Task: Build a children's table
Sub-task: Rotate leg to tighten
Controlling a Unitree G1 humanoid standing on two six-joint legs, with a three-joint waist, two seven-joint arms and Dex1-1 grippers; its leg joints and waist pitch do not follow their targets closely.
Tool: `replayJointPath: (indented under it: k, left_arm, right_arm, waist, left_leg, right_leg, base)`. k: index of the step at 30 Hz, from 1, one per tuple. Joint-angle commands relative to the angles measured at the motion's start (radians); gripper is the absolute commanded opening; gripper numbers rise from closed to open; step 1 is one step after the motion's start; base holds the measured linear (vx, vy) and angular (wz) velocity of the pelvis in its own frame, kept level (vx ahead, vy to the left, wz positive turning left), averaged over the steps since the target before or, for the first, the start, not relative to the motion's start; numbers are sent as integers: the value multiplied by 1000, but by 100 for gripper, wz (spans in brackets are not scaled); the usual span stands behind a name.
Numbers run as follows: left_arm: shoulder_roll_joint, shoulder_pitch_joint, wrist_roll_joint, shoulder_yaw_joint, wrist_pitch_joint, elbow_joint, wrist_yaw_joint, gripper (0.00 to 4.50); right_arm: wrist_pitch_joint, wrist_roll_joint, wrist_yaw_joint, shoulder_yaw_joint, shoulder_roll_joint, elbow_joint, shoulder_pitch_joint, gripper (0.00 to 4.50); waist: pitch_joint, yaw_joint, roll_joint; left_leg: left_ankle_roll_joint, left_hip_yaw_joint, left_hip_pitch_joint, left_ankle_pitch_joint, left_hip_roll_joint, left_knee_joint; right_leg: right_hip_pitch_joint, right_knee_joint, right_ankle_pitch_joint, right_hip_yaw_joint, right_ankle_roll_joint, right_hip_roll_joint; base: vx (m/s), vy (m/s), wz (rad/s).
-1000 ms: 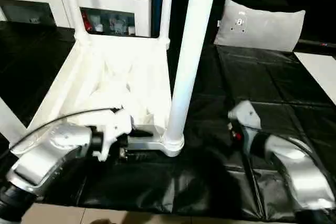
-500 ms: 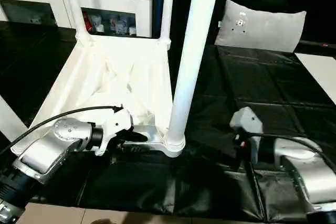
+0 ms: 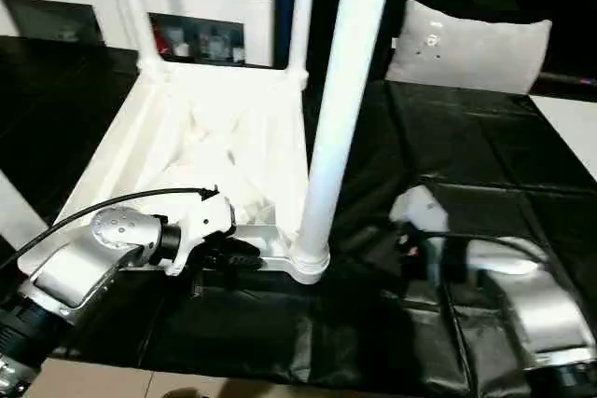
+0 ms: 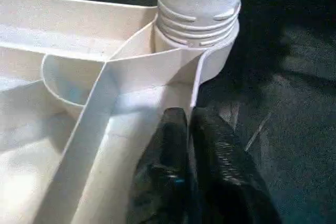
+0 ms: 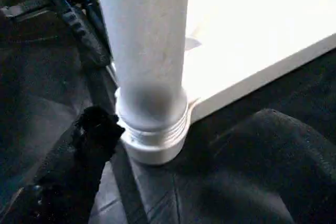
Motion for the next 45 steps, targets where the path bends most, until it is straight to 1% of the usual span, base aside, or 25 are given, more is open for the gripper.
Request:
replayJointPath:
  k: [1, 2, 4, 5, 8, 9, 11, 12, 13, 14, 16, 17, 21, 24, 29, 30, 32, 36, 38, 40, 41, 42, 43, 44, 45]
  left_arm:
    - [14, 3, 16, -8, 4, -13, -20, 18]
    - [16, 3, 17, -8, 4, -13, -21, 8]
    - [18, 1, 19, -8, 3, -14, -23, 8]
    - [20, 0, 20, -7, 3, -15, -25, 0]
    - [28, -5, 27, -12, 2, -19, -32, 0]
    - [34, -7, 35, -17, 0, -21, -39, 0]
    - [34, -8, 37, -17, 0, -20, -41, 0]
    - [34, -9, 37, -18, 1, -19, -42, 0]
    - [34, -11, 39, -19, 1, -17, -43, 0]
    - [35, -14, 40, -20, 1, -15, -44, 0]
    - [35, -15, 42, -21, 2, -14, -44, 0]
    - [36, -16, 43, -21, 3, -14, -45, 0]
    - [37, -17, 46, -21, 4, -13, -51, 0]
    - [37, -17, 48, -19, 5, -9, -57, 0]
    - [40, -16, 48, -20, 2, -2, -63, 0]
    - [40, -16, 48, -20, 2, -1, -64, 0]
    - [32, -19, 42, -12, 13, 5, -58, 0]
    - [7, -24, 35, 1, 37, 11, -32, 0]
    - [-27, -29, 30, 9, 66, 14, 2, 0]
    - [-97, -47, 36, 20, 120, 34, 83, 0]
    - [-114, -51, 40, 23, 130, 41, 104, 0]
    - [-136, -58, 44, 26, 146, 51, 131, 0]
    - [-142, -59, 46, 27, 149, 54, 138, 0]
    - [-190, -73, 53, 31, 175, 76, 191, 0]
    - [-192, -74, 53, 31, 176, 77, 193, 0]
  right_arm:
    - [-18, -5, 3, 14, 12, 21, -20, 450]
    - [-18, -3, 6, 16, 15, 24, -22, 450]
    - [-20, 0, 11, 20, 23, 33, -29, 450]
    - [-22, 2, 12, 24, 28, 40, -35, 423]
    - [-48, 4, 39, 47, 60, 110, -62, 411]
    - [-80, -1, 74, 76, 102, 194, -87, 397]
    - [-103, -10, 90, 97, 131, 246, -102, 372]
    - [-113, -19, 91, 108, 142, 267, -112, 368]
    - [-120, -28, 88, 116, 151, 285, -124, 362]
    - [-128, -36, 85, 126, 161, 308, -139, 350]
    - [-128, -34, 90, 131, 175, 325, -155, 328]
    - [-126, -32, 99, 136, 187, 336, -168, 323]
    - [-142, -37, 122, 150, 211, 373, -193, 285]
    - [-171, -41, 127, 145, 207, 387, -199, 274]
    - [-162, -20, 173, 125, 171, 377, -196, 264]
    - [-157, -15, 186, 120, 160, 374, -196, 263]
    - [-149, -8, 206, 112, 142, 362, -188, 263]
    - [-148, -13, 184, 107, 144, 352, -174, 263]
    - [-145, -31, 118, 101, 167, 357, -166, 263]
    - [-177, -92, -74, 92, 263, 454, -187, 263]
    - [-184, -105, -122, 89, 286, 481, -196, 263]
    - [-187, -116, -181, 79, 308, 501, -204, 262]
    - [-182, -116, -200, 73, 316, 506, -207, 262]
    - [-136, -114, -342, 31, 369, 527, -226, 262]
    - [-134, -114, -347, 29, 371, 527, -226, 262]
  waist:
    - [-61, 3, 2]
    - [-60, 2, 3]
    - [-62, 4, 3]
    - [-61, 4, 3]
    - [-62, 1, 3]
    - [-62, 1, 7]
    - [-61, -5, 7]
    - [-63, -5, 7]
    - [-63, -6, 3]
    - [-64, -5, 5]
    - [-64, -7, 7]
    - [-64, -6, 5]
    - [-63, -6, 5]
    - [-62, -8, 5]
    - [-65, -8, 6]
    - [-66, -5, 15]
    - [-67, -4, 9]
    - [-66, 7, 8]
    - [-64, 9, 7]
    - [-59, 5, 10]
    - [-54, 0, 11]
    - [-53, -7, 7]
    - [-53, -10, 6]
    - [-48, -18, 8]
    - [-47, -25, 9]
  left_leg:
    - [21, -13, 5, -239, 39, -73]
    - [21, -13, 4, -238, 38, -73]
    - [19, -13, 5, -233, 39, -73]
    - [19, -12, 5, -233, 39, -72]
    - [17, -13, 4, -238, 38, -73]
    - [16, -13, 6, -246, 38, -71]
    - [13, -13, 4, -260, 37, -72]
    - [11, -13, 5, -253, 38, -72]
    - [11, -13, 3, -246, 38, -72]
    - [8, -14, 3, -237, 38, -73]
    - [7, -13, 5, -232, 39, -73]
    - [8, -12, 6, -235, 39, -72]
    - [8, -12, 4, -241, 38, -73]
    - [5, -12, 5, -245, 38, -73]
    - [11, -12, 5, -231, 38, -72]
    - [12, -13, 6, -226, 39, -71]
    - [16, -11, 6, -222, 39, -70]
    - [19, -9, 7, -213, 39, -68]
    - [14, -10, 7, -230, 38, -70]
    - [-1, -11, 7, -260, 37, -73]
    - [-15, -13, 13, -311, 32, -73]
    - [-22, -18, 18, -342, 28, -71]
    - [-23, -20, 17, -346, 27, -71]
    - [-22, -21, 19, -370, 26, -72]
    - [-24, -24, 31, -403, 21, -66]
  right_leg:
    - [45, -79, -369, 46, -141, -84]
    - [46, -79, -362, 47, -143, -84]
    - [47, -76, -349, 47, -148, -84]
    - [46, -77, -342, 48, -150, -83]
    - [47, -74, -346, 45, -156, -85]
    - [46, -77, -356, 46, -155, -86]
    - [45, -81, -371, 44, -161, -86]
    - [46, -78, -356, 46, -168, -86]
    - [47, -76, -346, 45, -171, -85]
    - [48, -72, -329, 45, -175, -84]
    - [48, -69, -306, 46, -182, -82]
    - [48, -68, -305, 47, -183, -84]
    - [50, -70, -328, 47, -178, -85]
    - [48, -73, -342, 48, -172, -85]
    - [49, -70, -323, 48, -175, -84]
    - [49, -67, -304, 48, -182, -84]
    - [50, -65, -270, 48, -195, -81]
    - [49, -67, -284, 48, -190, -83]
    - [48, -72, -328, 46, -177, -83]
    - [43, -78, -380, 45, -168, -84]
    - [38, -91, -482, 38, -142, -85]
    - [37, -104, -579, 32, -107, -90]
    - [38, -108, -610, 30, -90, -91]
    - [34, -122, -668, 25, -60, -88]
    - [27, -136, -719, 13, -39, -88]
  base:
    - [0, 0, 0]
    - [0, 0, 0]
    - [0, 0, 0]
    - [0, 0, 0]
    - [0, 0, 0]
    - [0, 0, 0]
    - [0, 0, 0]
    - [0, 0, 0]
    - [0, 0, 0]
    - [0, 0, 0]
    - [0, 0, 0]
    - [0, 0, 0]
    - [0, 0, 0]
    - [0, 0, 0]
    - [0, 0, 0]
    - [0, 0, 0]
    - [0, 0, 0]
    - [0, 0, 0]
    - [0, 0, 0]
    - [0, 0, 0]
    - [-51, -5, -3]
    - [-52, -5, -6]
    - [-52, -5, -6]
    - [0, 0, 0]
    - [-58, 10, -5]
